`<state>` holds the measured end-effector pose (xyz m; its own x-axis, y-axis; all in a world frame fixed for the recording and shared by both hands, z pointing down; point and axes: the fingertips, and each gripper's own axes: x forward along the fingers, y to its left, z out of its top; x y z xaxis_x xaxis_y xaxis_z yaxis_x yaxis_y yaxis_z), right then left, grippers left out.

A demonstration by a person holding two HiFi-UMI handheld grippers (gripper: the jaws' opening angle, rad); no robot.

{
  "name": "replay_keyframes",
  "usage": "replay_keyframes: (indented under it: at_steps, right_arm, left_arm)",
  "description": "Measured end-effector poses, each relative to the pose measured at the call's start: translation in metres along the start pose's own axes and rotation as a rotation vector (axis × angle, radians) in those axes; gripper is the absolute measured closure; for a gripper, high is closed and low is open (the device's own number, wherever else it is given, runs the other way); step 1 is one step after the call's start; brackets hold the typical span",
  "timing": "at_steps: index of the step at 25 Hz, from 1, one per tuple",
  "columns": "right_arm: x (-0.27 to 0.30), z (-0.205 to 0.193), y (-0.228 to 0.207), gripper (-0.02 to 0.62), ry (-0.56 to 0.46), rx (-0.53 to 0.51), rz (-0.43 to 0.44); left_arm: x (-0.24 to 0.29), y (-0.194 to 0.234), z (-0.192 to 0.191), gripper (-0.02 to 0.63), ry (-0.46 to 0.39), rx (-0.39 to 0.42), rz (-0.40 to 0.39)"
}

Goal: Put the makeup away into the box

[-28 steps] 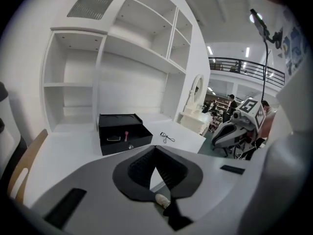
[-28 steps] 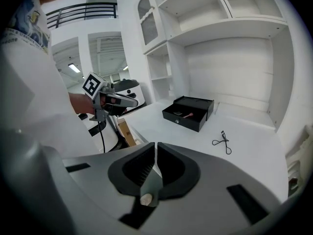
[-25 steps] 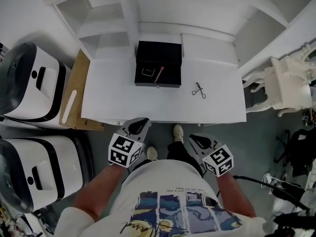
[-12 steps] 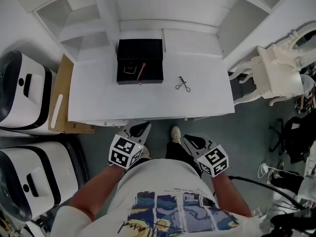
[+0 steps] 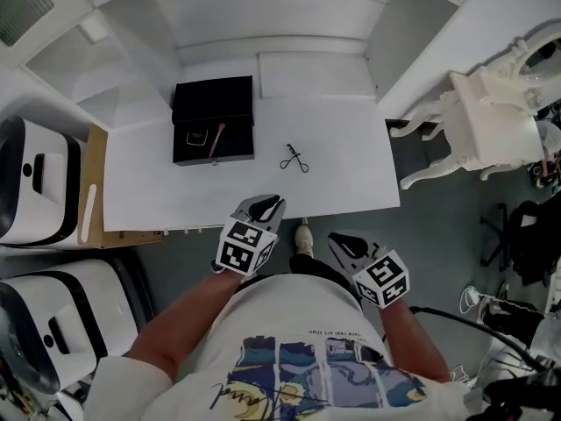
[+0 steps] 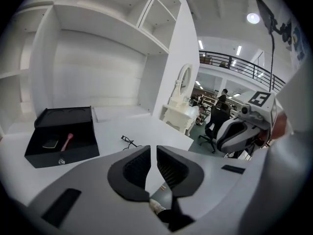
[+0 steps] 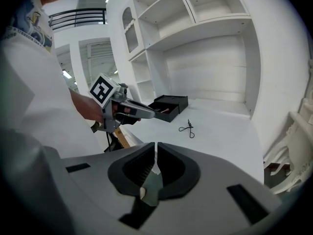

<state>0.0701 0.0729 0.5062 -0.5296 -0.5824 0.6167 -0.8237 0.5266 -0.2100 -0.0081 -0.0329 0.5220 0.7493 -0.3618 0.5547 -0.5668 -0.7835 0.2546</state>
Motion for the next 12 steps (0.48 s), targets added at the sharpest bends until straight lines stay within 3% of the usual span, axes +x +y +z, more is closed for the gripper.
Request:
replay_keyframes:
  at_steps: [12]
  right_arm:
    - [-0.017,-0.014,-0.094,0.560,0.003,0.052,0.032]
  left_arm:
    - [0.107,0.064,0.008,0.515,0.114,-0.205,0.190]
